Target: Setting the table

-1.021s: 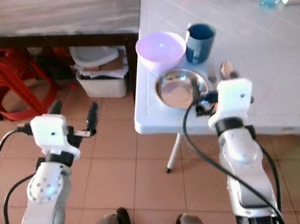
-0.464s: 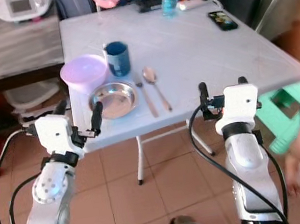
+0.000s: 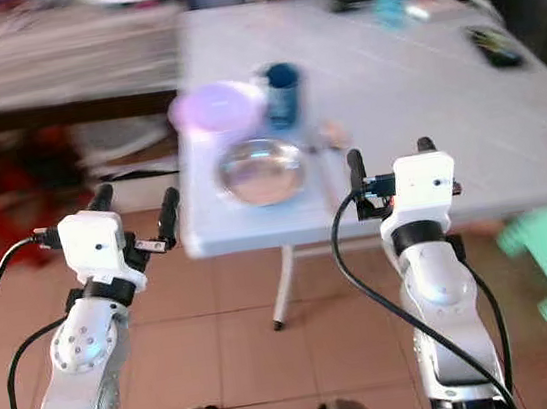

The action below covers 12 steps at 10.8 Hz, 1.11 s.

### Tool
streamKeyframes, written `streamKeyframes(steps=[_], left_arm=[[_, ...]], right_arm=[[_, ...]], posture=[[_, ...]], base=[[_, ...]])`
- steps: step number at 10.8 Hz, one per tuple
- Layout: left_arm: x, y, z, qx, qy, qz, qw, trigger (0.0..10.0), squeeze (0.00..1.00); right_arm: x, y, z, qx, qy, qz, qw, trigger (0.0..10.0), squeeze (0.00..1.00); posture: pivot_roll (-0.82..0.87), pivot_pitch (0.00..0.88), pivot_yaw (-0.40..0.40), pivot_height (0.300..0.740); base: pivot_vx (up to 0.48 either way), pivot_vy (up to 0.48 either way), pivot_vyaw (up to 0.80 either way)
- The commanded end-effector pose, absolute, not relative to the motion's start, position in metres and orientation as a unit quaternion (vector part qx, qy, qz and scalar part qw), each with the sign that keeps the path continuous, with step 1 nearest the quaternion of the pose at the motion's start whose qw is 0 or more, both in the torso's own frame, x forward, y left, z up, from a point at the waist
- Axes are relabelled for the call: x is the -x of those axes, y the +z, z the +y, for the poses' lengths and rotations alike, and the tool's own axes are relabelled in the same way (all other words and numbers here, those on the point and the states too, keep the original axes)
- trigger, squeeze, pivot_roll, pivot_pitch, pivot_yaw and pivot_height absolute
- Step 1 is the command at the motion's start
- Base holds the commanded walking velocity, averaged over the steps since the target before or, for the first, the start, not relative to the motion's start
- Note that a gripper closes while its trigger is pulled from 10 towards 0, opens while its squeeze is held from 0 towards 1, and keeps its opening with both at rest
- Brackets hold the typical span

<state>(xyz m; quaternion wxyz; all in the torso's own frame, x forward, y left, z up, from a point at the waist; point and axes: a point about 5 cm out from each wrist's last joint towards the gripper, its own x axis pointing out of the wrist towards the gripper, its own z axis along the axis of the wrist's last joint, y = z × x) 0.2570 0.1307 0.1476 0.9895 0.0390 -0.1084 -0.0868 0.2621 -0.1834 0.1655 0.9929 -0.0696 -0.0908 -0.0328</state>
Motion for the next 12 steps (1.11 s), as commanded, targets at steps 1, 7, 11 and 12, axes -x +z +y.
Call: streamKeyframes(steps=[1,7,11,12], left_arm=[[-0.256,0.145,0.13,-0.048,-0.091,-0.104,0.989,10.0,0.0],[-0.246,0.144,0.133,-0.06,-0.103,-0.098,0.988,10.0,0.0],[-0.247,0.145,0.132,-0.059,-0.104,-0.099,0.988,10.0,0.0],[-0.247,0.145,0.132,-0.058,-0.104,-0.099,0.988,10.0,0.0]], right_arm=[[-0.263,0.167,-0.184,0.065,-0.031,-0.094,0.993,10.0,0.0],[-0.265,0.166,-0.186,0.067,-0.005,-0.09,0.994,10.0,0.0],[-0.265,0.166,-0.184,0.066,0.0,-0.093,0.993,10.0,0.0],[-0.265,0.166,-0.183,0.067,0.003,-0.094,0.993,10.0,0.0]], posture=[[-0.07,0.1,-0.004,0.74],[-0.05,0.148,0.003,0.74],[-0.06,0.149,0.003,0.74],[-0.06,0.148,0.001,0.74]], base=[[0.0,0.0,0.0],[0.136,0.0,0.07],[0.305,0.0,0.0],[0.315,0.0,0.0]])
